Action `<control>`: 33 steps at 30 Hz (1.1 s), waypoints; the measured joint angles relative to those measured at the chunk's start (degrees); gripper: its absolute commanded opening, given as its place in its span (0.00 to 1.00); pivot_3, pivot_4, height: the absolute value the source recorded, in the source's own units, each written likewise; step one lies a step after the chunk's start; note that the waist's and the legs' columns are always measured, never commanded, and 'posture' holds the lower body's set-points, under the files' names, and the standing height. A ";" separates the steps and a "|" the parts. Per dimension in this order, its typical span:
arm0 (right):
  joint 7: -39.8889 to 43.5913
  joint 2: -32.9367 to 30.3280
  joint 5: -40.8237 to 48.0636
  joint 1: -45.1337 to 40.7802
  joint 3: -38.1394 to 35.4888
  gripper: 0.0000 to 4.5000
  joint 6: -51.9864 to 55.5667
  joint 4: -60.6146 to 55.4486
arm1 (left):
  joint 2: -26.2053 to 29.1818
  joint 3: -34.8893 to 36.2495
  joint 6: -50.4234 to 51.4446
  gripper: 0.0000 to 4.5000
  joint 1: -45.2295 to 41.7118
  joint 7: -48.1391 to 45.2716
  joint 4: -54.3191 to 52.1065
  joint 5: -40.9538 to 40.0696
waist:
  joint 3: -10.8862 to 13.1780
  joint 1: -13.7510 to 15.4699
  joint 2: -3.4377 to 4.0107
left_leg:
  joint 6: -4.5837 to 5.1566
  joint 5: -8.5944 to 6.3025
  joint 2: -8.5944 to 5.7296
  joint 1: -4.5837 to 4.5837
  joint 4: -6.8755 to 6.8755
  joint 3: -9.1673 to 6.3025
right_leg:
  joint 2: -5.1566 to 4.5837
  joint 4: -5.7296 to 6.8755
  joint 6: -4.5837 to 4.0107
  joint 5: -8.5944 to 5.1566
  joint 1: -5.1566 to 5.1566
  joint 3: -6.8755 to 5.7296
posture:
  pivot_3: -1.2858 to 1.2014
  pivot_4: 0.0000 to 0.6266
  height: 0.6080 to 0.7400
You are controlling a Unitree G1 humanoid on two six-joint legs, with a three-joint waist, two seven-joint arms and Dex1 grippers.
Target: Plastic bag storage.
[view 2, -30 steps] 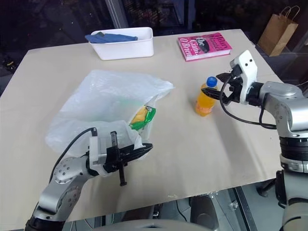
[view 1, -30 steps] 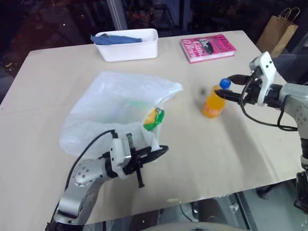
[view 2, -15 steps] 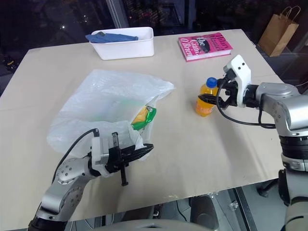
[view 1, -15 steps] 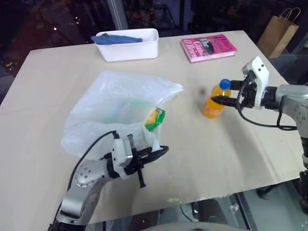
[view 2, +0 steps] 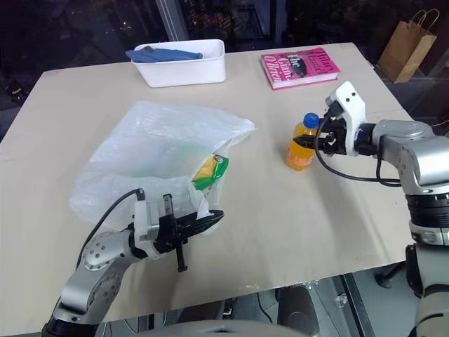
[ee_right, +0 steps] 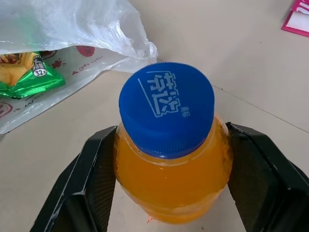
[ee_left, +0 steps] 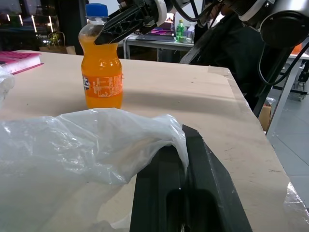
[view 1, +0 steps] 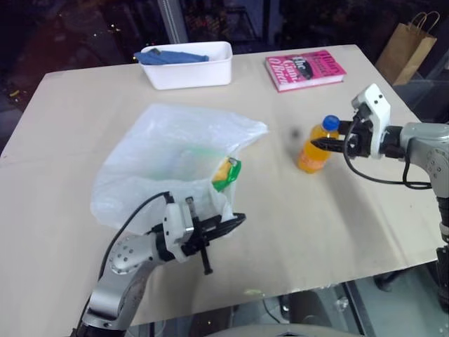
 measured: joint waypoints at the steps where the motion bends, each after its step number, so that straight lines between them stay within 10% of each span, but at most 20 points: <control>1: -1.67 2.07 0.94 -0.76 -1.37 0.60 2.65 0.32 | 0.01 0.07 -0.02 0.00 0.01 0.00 0.01 0.00 | 0.00 -0.18 -0.01 | 0.00 0.00 0.02 0.02 0.00 0.02 | 0.02 0.01 0.00 0.00 0.00 0.03 | 0.52 0.24 1.00; 15: -39.25 45.87 13.62 -10.05 -41.80 0.60 38.19 10.04 | -0.73 0.34 0.28 0.00 0.14 1.63 -0.51 -1.27 | -0.09 -0.01 0.04 | -0.04 0.03 -0.12 -0.27 0.05 0.08 | -0.07 0.47 -0.02 0.00 -0.51 0.17 | 0.52 0.24 1.00; 33: -68.15 51.30 30.84 -13.31 -54.06 0.60 34.40 25.45 | -2.42 0.07 -0.03 0.00 -2.73 3.55 -1.73 -0.96 | -0.16 -2.90 0.18 | -0.22 0.19 -0.06 -0.31 0.14 0.38 | 0.10 1.17 -0.04 0.00 -0.93 0.46 | 0.52 0.24 1.00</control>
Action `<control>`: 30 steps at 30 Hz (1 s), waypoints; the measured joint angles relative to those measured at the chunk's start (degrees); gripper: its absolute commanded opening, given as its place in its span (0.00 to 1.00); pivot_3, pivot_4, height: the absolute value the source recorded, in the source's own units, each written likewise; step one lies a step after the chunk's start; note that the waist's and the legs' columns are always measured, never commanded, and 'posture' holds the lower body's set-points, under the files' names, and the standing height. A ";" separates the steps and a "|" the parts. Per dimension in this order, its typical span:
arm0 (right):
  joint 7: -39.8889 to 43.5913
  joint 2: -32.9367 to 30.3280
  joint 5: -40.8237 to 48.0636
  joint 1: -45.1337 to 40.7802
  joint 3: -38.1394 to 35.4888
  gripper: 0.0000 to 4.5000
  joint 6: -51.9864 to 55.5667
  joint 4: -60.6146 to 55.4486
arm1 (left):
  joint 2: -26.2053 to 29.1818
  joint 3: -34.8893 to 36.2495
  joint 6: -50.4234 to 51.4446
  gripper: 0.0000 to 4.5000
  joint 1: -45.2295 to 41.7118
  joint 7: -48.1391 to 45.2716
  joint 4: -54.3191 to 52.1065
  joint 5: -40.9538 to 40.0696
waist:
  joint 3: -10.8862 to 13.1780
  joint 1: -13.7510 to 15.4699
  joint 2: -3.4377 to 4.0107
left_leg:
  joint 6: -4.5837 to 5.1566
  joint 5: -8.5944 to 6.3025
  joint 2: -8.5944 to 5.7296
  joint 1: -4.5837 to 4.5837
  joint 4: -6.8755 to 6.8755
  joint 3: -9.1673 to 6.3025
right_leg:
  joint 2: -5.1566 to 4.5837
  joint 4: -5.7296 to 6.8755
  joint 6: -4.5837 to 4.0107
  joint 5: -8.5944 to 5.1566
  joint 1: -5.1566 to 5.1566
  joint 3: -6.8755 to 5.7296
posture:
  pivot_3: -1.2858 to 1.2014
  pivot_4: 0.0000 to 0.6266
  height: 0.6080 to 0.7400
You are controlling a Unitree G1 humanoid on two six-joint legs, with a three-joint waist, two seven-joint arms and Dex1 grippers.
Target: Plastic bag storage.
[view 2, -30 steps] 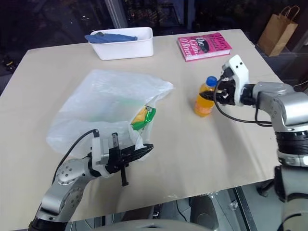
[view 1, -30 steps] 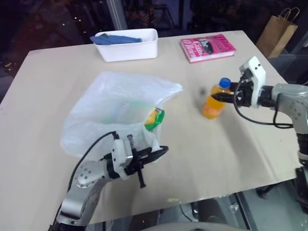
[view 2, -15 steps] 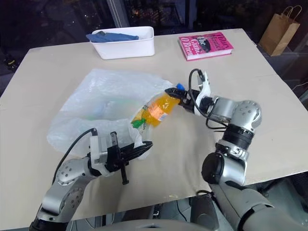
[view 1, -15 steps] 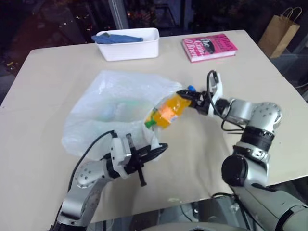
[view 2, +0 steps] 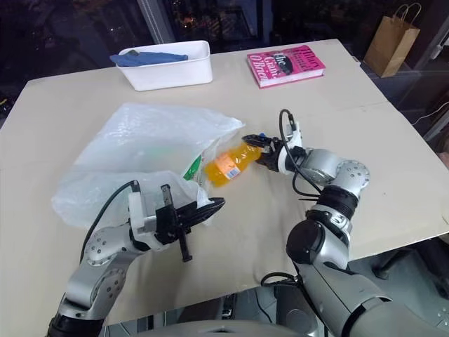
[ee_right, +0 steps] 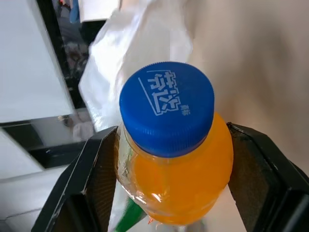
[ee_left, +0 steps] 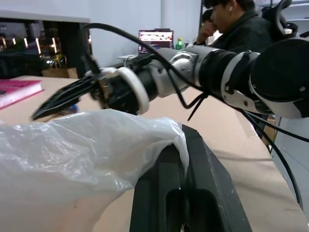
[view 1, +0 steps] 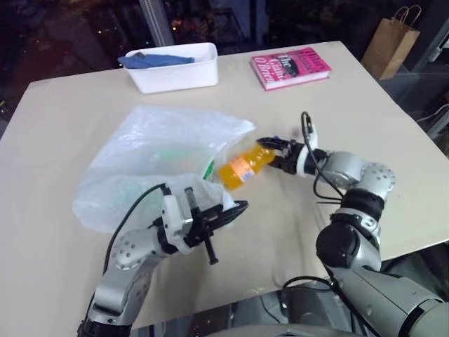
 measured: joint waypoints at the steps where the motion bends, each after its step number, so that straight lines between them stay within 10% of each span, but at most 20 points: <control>1: -0.62 0.06 0.83 -0.50 0.87 0.60 -0.83 1.23 | -0.08 -0.04 -0.04 0.00 -0.04 0.00 0.00 0.13 | 0.00 -0.20 0.00 | 0.00 0.00 0.01 0.01 0.00 0.02 | 0.00 0.00 0.00 0.00 0.01 0.02 | 0.52 0.24 1.00; 12: 7.73 0.10 3.79 -0.97 24.17 0.60 -6.38 0.79 | -0.25 -0.61 -1.19 0.00 1.72 0.23 0.21 2.19 | -0.01 -0.41 0.00 | 0.01 -0.01 0.05 0.03 -0.01 0.01 | 0.07 -0.07 0.00 0.00 0.02 0.08 | 0.52 0.24 1.00; 15: 10.23 0.10 5.02 -0.96 28.02 0.99 -6.48 0.84 | -0.27 -0.66 -1.59 0.00 1.54 -0.04 1.22 2.35 | -0.01 -0.37 0.00 | 0.01 -0.01 0.04 0.03 0.00 0.01 | 0.06 -0.06 0.00 0.00 0.02 0.08 | 0.52 0.24 1.00; 25: 22.05 -1.62 -3.90 6.67 51.02 0.99 -9.49 -5.78 | -0.43 -1.65 -2.81 0.00 -0.73 -0.80 4.21 3.17 | -0.26 -0.35 0.03 | 0.04 -0.03 0.03 0.17 -0.04 0.00 | 0.10 -0.11 0.00 0.00 0.14 0.10 | 0.52 0.24 1.00; 30: 40.06 -14.31 -12.97 10.20 57.83 0.99 -24.46 -11.63 | -0.45 -1.67 -3.74 0.00 -0.40 -0.94 4.83 3.24 | -0.26 0.28 0.02 | 0.20 -0.12 -0.07 0.20 0.14 -0.07 | -0.02 -0.16 0.12 0.07 0.30 0.05 | 0.52 0.24 1.00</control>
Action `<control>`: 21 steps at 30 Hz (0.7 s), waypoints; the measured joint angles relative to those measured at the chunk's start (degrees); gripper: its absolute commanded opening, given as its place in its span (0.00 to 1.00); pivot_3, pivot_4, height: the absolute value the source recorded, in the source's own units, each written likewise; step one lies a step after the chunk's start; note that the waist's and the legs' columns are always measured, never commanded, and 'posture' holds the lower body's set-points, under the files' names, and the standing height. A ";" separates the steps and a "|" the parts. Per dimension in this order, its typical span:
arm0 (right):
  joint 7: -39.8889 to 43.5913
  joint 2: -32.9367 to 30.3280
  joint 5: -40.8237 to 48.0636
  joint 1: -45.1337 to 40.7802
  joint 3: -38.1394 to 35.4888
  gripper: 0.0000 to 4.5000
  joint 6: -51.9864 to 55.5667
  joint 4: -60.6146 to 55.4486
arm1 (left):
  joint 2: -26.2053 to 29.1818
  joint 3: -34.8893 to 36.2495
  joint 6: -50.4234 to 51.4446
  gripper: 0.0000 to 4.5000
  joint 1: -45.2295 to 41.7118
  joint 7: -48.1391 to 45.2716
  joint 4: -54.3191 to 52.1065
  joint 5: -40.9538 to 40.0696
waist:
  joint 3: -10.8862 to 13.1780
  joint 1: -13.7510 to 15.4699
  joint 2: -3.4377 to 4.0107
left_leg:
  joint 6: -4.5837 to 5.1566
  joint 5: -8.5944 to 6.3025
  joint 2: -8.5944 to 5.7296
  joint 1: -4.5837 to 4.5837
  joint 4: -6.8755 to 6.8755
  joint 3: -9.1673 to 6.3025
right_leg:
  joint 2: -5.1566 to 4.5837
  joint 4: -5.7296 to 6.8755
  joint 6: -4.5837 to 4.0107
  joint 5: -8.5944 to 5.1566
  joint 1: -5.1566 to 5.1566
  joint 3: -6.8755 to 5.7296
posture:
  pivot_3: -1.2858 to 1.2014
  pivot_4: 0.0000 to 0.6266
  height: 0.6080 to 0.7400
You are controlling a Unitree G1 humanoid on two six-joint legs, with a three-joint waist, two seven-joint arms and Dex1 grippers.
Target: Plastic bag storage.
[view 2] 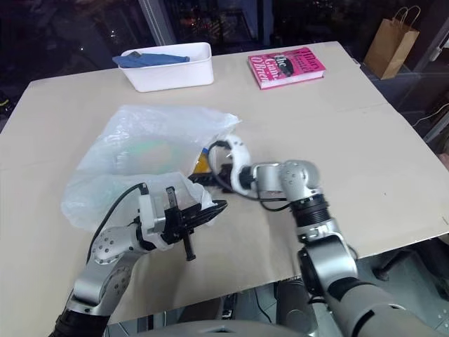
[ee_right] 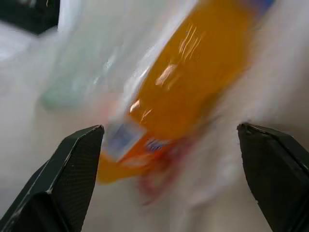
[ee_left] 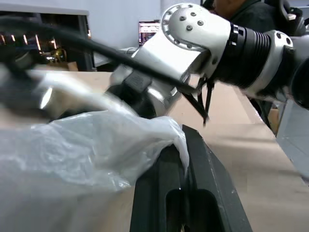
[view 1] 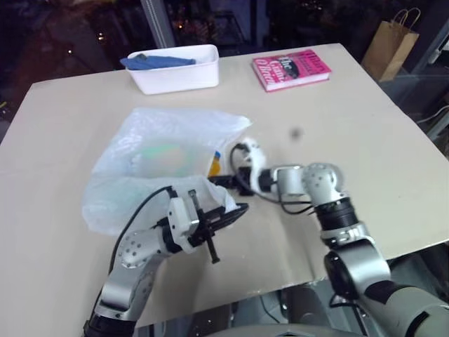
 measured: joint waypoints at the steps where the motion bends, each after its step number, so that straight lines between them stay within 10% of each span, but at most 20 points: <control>1: 1.87 -1.37 -0.74 0.04 -0.15 0.99 -1.83 -0.62 | 0.00 0.01 -0.04 0.00 0.12 0.02 0.01 0.00 | 0.00 0.00 0.00 | 0.03 -0.02 0.02 0.05 -0.01 0.00 | 0.03 0.00 0.00 0.00 0.03 -0.01 | 0.52 0.24 1.00; 12: 19.79 -11.20 -12.51 4.89 -0.88 0.99 -26.84 -2.28 | 0.14 -0.38 -0.12 0.00 0.38 -0.21 0.31 0.00 | 0.00 0.18 0.01 | 0.05 -0.03 0.08 0.18 -0.09 0.03 | 0.05 -0.09 -0.01 0.00 0.14 0.02 | 0.52 0.24 1.00; 21: 19.24 -10.29 -37.47 -5.28 7.26 0.99 -61.51 19.16 | 0.60 -0.37 -0.15 0.00 0.57 -0.65 0.56 -0.04 | 0.01 -0.04 0.01 | -0.20 0.10 0.10 0.22 -0.14 0.08 | 0.17 -0.10 -0.06 0.02 0.12 0.05 | 0.52 0.24 1.00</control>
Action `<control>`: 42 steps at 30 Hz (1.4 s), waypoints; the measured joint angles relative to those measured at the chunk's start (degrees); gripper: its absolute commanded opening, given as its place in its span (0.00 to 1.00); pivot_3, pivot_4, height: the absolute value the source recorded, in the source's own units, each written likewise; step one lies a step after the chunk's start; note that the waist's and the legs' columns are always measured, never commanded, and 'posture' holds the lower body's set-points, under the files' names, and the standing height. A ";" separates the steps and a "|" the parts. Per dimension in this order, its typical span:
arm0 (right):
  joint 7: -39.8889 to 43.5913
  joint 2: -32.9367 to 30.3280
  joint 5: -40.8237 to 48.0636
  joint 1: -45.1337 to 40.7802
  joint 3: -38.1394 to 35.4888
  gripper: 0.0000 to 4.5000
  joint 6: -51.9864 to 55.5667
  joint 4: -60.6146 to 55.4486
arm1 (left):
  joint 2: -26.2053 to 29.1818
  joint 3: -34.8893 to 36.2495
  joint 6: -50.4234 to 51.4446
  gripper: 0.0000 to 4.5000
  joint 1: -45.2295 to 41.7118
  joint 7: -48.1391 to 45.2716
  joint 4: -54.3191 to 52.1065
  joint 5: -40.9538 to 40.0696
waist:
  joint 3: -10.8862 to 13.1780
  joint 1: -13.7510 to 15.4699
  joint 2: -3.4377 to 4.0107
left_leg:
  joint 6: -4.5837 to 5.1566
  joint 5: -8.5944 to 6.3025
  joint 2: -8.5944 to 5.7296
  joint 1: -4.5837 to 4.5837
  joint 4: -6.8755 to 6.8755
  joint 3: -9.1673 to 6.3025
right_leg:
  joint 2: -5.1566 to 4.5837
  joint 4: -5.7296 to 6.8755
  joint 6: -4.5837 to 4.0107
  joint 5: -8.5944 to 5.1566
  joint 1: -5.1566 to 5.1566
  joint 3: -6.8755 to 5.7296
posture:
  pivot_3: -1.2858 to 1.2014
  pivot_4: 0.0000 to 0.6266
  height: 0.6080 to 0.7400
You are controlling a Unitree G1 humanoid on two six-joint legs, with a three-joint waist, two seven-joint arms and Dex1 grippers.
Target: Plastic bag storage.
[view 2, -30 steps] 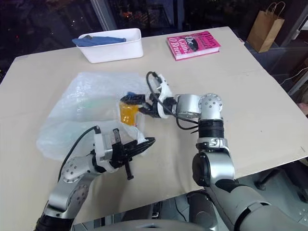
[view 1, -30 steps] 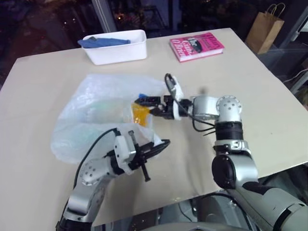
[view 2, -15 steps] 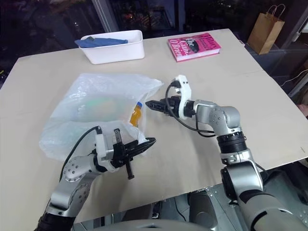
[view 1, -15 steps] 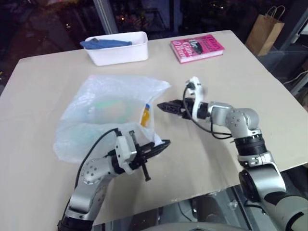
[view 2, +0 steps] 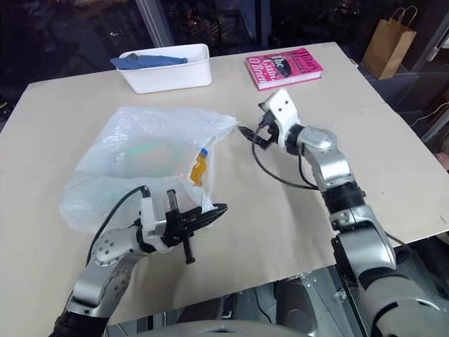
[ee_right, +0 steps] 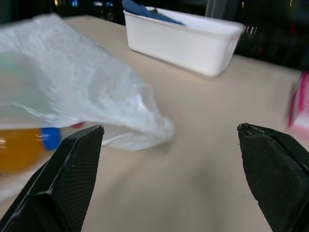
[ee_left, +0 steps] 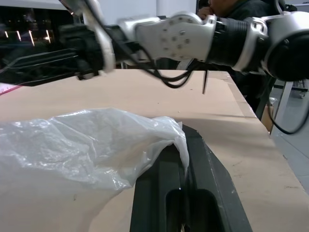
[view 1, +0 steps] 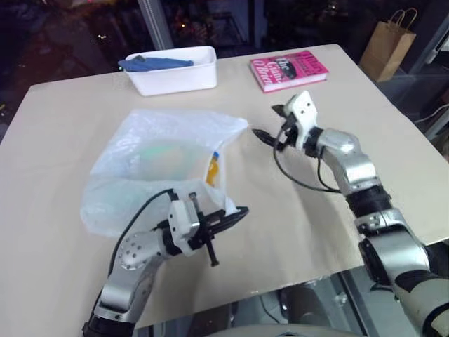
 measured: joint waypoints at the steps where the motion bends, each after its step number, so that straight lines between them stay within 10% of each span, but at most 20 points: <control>1: -0.20 0.77 -2.53 -1.72 1.29 0.99 -3.39 3.98 | 0.06 0.08 0.00 0.00 0.13 0.01 0.06 0.00 | 0.00 -0.07 0.00 | -0.01 0.00 0.02 0.01 0.00 0.01 | 0.00 -0.01 0.00 0.00 0.00 0.02 | 0.52 0.24 1.00; 11: -7.86 8.90 -14.71 -14.71 5.32 0.99 -21.55 32.90 | 0.14 0.04 0.00 0.00 0.12 0.76 0.35 0.52 | 0.01 -0.23 0.01 | -0.03 0.01 0.03 -0.02 -0.07 0.00 | -0.02 -0.08 -0.02 0.00 -0.04 0.09 | 0.52 0.24 1.00; 14: -9.43 10.46 -14.80 -16.28 3.62 0.83 -22.83 36.25 | 0.13 0.08 0.00 0.00 0.42 1.31 0.31 0.92 | 0.01 -0.27 0.01 | -0.03 0.01 0.04 -0.01 -0.09 -0.01 | -0.02 -0.08 -0.02 0.00 -0.04 0.10 | 0.52 0.24 1.00; 22: -8.81 11.39 -15.09 -16.69 1.31 0.01 -23.48 39.60 | 0.14 0.19 0.00 0.00 1.57 3.13 -0.51 1.69 | 0.02 -0.47 0.03 | -0.03 0.01 0.03 -0.01 -0.09 -0.01 | -0.02 -0.07 -0.02 0.00 -0.04 0.10 | 0.52 0.24 1.00; 32: -0.05 4.84 -10.03 -16.60 -6.10 0.01 -13.35 36.04 | 1.14 7.07 3.23 0.00 -6.69 7.44 -0.50 -1.26 | 0.04 0.27 0.03 | -0.02 0.01 0.01 -0.08 -0.05 -0.13 | -0.03 -0.06 -0.02 0.01 -0.03 0.00 | 0.52 0.24 1.00; 42: 16.59 -12.28 -0.16 -11.06 -9.93 0.01 19.20 4.10 | 3.62 18.34 15.13 0.00 -33.49 16.47 5.14 -13.38 | 0.08 0.99 0.02 | -0.03 0.01 -0.06 -0.83 0.21 -0.28 | -0.14 -0.08 0.00 0.01 -0.57 -0.26 | 0.52 0.24 1.00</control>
